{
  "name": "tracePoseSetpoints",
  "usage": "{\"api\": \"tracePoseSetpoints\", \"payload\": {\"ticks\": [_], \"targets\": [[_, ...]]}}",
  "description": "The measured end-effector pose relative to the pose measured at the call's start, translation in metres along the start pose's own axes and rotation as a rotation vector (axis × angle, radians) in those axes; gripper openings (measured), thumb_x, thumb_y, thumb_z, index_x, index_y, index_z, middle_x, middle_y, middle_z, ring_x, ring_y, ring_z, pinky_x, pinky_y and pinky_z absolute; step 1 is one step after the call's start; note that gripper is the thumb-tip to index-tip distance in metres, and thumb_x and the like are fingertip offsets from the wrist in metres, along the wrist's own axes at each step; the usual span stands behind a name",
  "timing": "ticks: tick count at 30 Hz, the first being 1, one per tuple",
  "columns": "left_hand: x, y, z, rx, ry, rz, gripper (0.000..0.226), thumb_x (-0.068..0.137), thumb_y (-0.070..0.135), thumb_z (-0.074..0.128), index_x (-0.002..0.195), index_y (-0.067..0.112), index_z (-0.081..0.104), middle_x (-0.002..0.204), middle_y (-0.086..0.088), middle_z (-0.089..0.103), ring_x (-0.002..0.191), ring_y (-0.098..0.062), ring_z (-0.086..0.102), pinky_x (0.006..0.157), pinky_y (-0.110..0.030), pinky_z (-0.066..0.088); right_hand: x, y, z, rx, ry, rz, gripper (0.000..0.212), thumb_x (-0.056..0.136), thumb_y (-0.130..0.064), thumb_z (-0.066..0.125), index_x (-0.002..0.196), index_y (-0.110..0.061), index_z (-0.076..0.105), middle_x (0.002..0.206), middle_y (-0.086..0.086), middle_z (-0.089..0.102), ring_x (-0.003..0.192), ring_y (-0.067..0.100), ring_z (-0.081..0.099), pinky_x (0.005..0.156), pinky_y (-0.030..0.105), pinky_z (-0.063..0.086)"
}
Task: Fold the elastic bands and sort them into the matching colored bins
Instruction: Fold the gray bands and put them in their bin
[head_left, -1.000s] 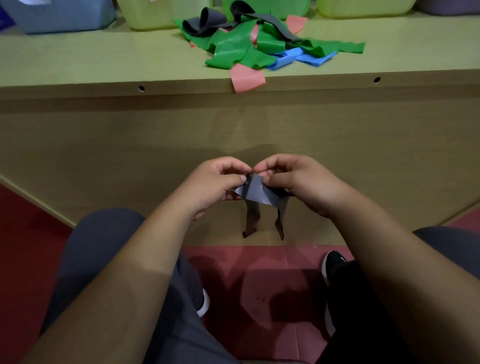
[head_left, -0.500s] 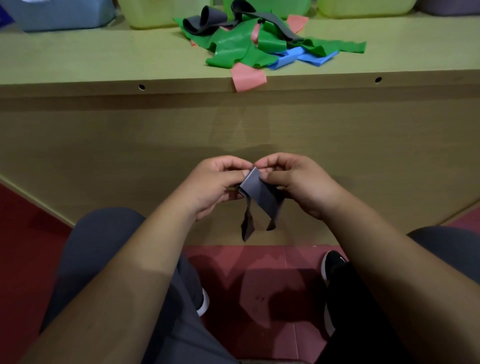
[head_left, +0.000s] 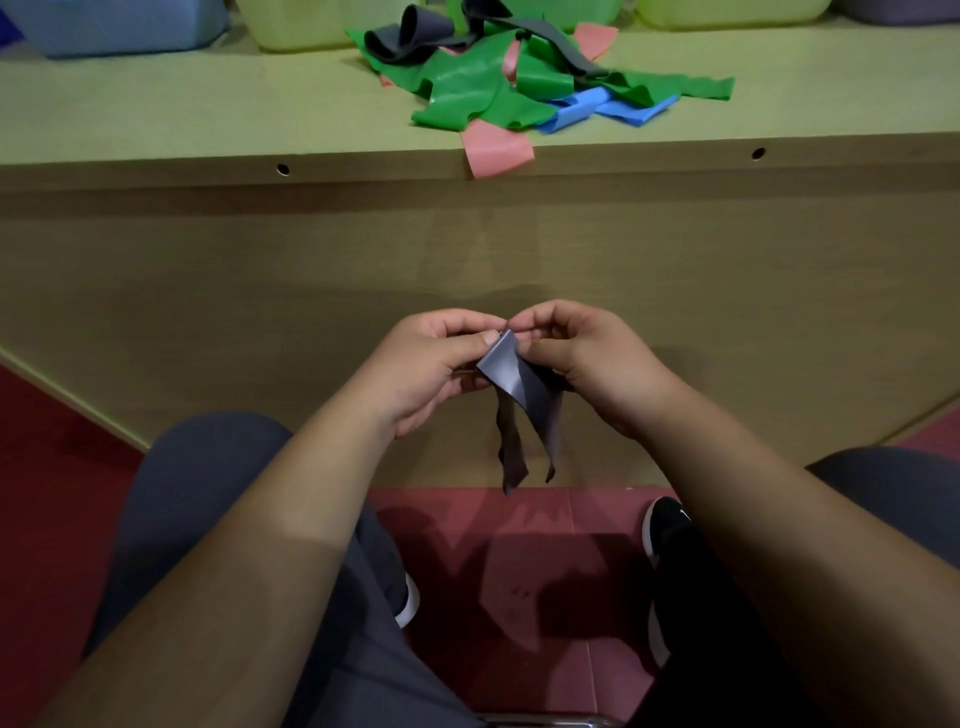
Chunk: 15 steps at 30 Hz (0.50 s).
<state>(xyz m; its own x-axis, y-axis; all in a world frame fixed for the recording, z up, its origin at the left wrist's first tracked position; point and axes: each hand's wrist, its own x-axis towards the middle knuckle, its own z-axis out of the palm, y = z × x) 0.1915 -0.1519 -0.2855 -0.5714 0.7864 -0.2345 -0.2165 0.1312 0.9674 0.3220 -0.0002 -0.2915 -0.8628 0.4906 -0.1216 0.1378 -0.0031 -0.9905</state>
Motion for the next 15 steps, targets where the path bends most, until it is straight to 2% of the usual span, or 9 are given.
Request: {"api": "tracePoseSetpoints", "payload": {"ticks": [3,8,15], "targets": [[0.0011,-0.0010,0.0001,-0.011,0.001,-0.004,0.016,0.100,0.007,0.068,0.114,0.009,0.076,0.104,-0.009,0.080,0.094,-0.016,0.074,0.081,-0.029,0.060,0.0002,0.0010,0.0012,-0.002,0.004,-0.010,0.019,0.099,-0.001,0.069,0.106,-0.018,0.074,0.098,-0.001,0.076,0.087,0.008,0.067,0.081,0.023,0.049],[0.0014,-0.0025,-0.0002,-0.011,0.006,0.024,0.020,0.100,0.005,0.067,0.118,0.009,0.075,0.106,-0.008,0.077,0.096,-0.016,0.073,0.084,-0.032,0.060,0.0008,0.0018,0.0025,-0.015,0.049,-0.012,0.021,0.097,0.000,0.070,0.103,-0.020,0.075,0.094,-0.007,0.076,0.087,0.006,0.067,0.084,0.025,0.050],[0.0010,-0.0030,0.0004,-0.049,0.024,0.018,0.017,0.100,0.007,0.068,0.115,0.008,0.075,0.097,-0.006,0.075,0.089,-0.014,0.073,0.077,-0.026,0.060,0.0009,0.0015,0.0026,-0.008,0.077,0.016,0.014,0.098,-0.007,0.073,0.103,-0.020,0.076,0.085,-0.012,0.076,0.078,-0.002,0.068,0.072,0.018,0.048]]}}
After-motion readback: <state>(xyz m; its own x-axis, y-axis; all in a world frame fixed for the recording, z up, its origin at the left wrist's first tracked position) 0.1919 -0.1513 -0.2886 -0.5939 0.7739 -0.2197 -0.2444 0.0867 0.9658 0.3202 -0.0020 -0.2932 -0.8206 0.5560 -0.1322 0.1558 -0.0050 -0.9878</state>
